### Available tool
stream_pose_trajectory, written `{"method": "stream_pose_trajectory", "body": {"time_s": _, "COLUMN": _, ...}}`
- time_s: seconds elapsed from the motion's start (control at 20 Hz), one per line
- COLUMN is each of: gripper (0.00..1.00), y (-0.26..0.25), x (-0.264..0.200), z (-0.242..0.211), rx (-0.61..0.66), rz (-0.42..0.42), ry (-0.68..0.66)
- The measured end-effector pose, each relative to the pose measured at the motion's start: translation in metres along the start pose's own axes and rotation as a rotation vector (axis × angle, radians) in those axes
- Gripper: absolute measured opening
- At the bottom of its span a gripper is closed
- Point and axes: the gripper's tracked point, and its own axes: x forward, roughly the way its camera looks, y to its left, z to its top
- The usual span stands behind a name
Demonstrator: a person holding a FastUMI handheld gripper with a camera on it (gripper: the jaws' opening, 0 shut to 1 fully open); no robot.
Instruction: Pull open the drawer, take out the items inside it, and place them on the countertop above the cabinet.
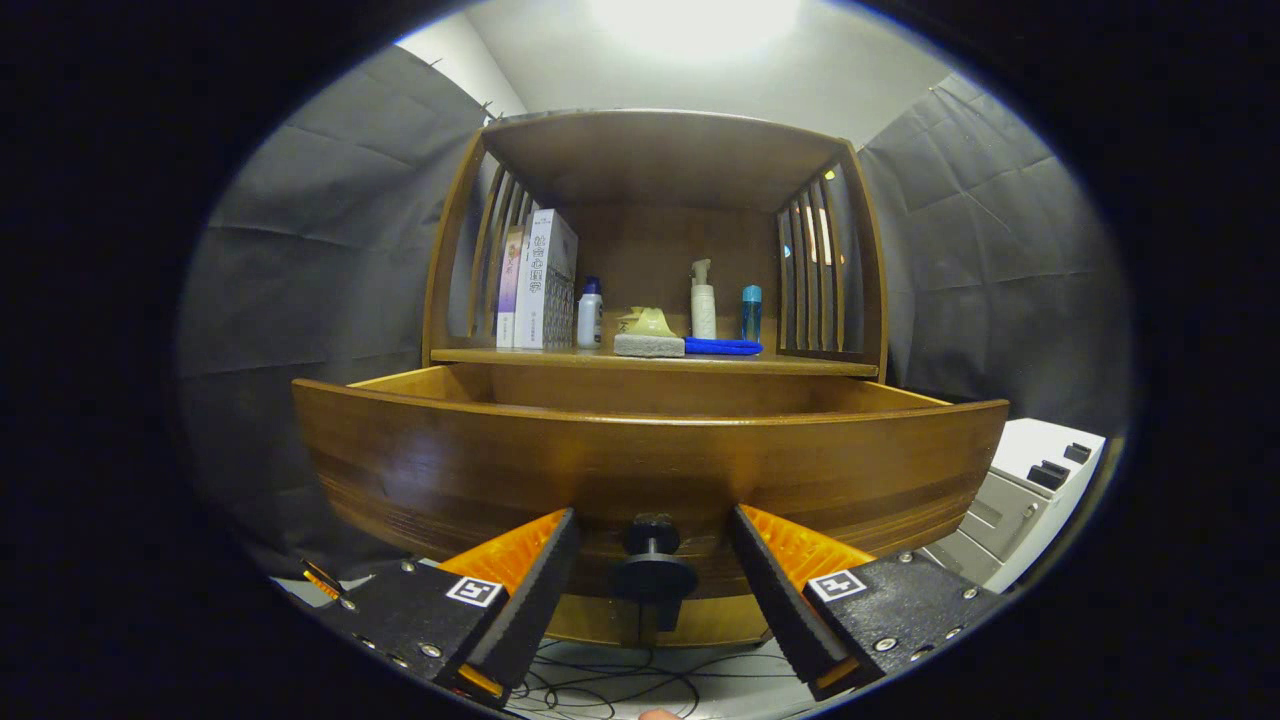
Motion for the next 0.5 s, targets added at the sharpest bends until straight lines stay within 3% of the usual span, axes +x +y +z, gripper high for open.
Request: {"method": "stream_pose_trajectory", "body": {"time_s": 0.5, "gripper": 0.95, "y": 0.002, "x": 0.035, "z": 0.008, "rx": 0.058, "rz": 0.006, "ry": 0.035}}
